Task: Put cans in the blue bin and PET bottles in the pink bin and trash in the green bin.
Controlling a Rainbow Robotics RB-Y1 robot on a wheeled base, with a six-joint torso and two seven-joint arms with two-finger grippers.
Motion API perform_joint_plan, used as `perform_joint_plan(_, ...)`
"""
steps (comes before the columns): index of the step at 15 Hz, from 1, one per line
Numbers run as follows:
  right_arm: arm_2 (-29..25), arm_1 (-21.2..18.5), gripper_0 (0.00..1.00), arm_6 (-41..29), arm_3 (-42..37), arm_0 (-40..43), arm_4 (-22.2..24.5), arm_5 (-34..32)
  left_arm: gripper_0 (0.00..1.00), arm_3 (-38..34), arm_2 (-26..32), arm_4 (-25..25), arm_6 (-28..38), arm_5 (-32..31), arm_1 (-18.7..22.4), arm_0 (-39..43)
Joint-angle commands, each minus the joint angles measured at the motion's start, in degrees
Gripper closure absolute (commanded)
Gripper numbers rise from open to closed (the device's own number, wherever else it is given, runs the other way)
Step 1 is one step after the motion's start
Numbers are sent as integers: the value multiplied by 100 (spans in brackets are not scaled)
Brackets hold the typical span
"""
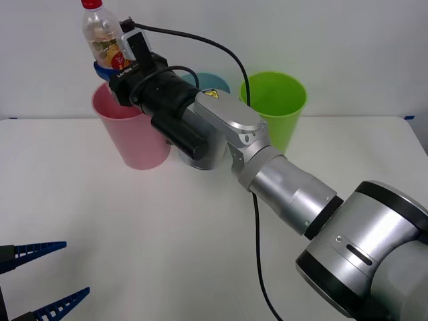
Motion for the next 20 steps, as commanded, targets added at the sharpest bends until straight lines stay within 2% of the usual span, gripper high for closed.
perform_joint_plan(1,15,0,100,-31,8,-1,-1,-8,0,0,0,0,0,0,0,0)
perform_joint_plan(8,23,0,100,-31,-1,-1,34,0,0,0,0,0,0,0,0,0)
perform_joint_plan(9,23,0,89,-40,-1,-1,52,9,0,0,0,0,0,0,0,0)
perform_joint_plan(10,23,0,45,-5,8,-1,78,35,0,0,0,0,0,0,0,0)
perform_joint_plan(11,23,0,14,4,8,-1,96,27,0,0,0,0,0,0,0,0)
perform_joint_plan(12,23,0,0,12,-1,-1,113,9,0,0,0,0,0,0,0,0)
perform_joint_plan(20,23,0,0,4,8,-1,140,-26,0,0,0,0,0,0,0,0)
